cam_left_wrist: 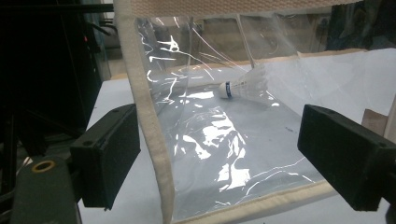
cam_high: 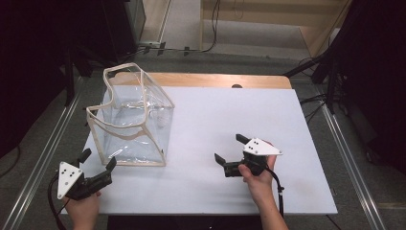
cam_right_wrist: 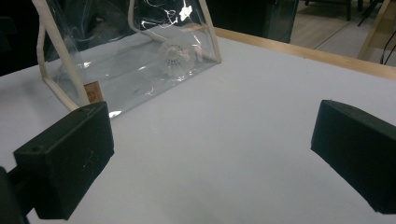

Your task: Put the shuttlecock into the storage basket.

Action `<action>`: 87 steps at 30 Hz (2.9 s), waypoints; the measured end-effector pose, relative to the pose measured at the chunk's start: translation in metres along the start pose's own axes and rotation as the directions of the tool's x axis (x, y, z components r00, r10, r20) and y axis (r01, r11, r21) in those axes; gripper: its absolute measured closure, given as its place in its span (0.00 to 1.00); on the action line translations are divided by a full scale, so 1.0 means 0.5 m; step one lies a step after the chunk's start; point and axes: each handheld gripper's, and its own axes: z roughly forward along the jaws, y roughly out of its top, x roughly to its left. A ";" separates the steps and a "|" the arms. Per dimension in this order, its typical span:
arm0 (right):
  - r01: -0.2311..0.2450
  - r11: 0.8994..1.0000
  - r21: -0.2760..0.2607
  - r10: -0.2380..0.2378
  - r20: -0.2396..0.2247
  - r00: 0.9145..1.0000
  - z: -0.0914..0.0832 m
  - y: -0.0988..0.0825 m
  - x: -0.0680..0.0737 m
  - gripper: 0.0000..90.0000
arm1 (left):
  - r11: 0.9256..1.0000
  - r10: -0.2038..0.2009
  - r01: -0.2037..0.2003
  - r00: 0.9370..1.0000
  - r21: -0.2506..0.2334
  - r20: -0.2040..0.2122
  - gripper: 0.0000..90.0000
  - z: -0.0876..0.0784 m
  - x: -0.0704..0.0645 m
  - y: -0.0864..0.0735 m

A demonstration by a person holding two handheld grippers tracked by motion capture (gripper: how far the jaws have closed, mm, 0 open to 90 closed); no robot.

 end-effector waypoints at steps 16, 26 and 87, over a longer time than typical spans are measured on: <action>-0.005 1.000 0.007 0.004 0.034 0.999 -0.040 -0.032 -0.032 0.00 | 1.000 0.001 -0.001 1.000 0.001 0.000 0.15 0.000 0.000 0.000; -0.014 1.000 0.010 0.014 0.068 0.998 -0.069 -0.051 -0.054 0.00 | 1.000 0.000 0.000 1.000 0.002 -0.002 0.15 0.000 -0.001 0.000; -0.111 0.994 -0.010 0.110 0.224 0.968 -0.214 -0.119 -0.193 0.00 | 1.000 -0.004 0.004 1.000 0.002 -0.004 0.15 0.001 0.000 0.000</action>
